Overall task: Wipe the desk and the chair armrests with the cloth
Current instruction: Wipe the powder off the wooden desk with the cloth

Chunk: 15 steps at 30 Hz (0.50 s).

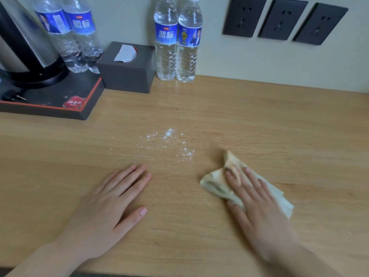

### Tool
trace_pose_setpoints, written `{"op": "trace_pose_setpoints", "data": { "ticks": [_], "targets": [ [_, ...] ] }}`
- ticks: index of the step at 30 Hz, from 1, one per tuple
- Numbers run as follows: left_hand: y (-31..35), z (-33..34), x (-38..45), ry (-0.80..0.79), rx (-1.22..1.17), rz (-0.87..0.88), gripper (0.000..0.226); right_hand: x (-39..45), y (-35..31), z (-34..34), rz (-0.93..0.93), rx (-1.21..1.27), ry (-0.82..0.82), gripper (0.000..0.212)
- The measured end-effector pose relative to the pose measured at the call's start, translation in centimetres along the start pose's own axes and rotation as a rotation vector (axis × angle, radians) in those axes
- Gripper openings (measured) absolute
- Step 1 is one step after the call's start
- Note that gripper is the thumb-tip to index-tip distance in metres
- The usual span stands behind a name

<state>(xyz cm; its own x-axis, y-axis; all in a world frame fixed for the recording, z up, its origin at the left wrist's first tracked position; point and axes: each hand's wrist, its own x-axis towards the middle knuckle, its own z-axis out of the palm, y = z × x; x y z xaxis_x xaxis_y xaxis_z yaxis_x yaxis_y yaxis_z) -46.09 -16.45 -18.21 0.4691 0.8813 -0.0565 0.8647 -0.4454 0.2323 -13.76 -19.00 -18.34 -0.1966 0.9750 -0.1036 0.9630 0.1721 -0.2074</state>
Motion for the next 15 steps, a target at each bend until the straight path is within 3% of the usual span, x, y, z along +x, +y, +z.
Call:
{"op": "trace_pose_setpoints", "data": {
  "ticks": [5, 8, 12, 15],
  "targets": [
    [-1.6, -0.2, -1.4, 0.013, -0.008, -0.047, 0.063, 8.8, 1.0, -0.8, 0.329, 0.117, 0.103, 0.053],
    [-1.8, -0.1, -1.5, 0.023, -0.026, -0.056, 0.064, 14.5, -1.2, -0.7, 0.390, 0.092, 0.082, 0.053],
    [-1.8, 0.1, -1.4, 0.036, -0.015, -0.062, 0.066, 17.7, -6.2, 0.3, 0.273, 0.124, 0.054, 0.055],
    [-1.8, 0.1, -1.4, 0.035, -0.001, -0.065, 0.066, 17.7, -8.6, 0.5, 0.019, 0.113, -0.002, 0.053]
  ]
}}
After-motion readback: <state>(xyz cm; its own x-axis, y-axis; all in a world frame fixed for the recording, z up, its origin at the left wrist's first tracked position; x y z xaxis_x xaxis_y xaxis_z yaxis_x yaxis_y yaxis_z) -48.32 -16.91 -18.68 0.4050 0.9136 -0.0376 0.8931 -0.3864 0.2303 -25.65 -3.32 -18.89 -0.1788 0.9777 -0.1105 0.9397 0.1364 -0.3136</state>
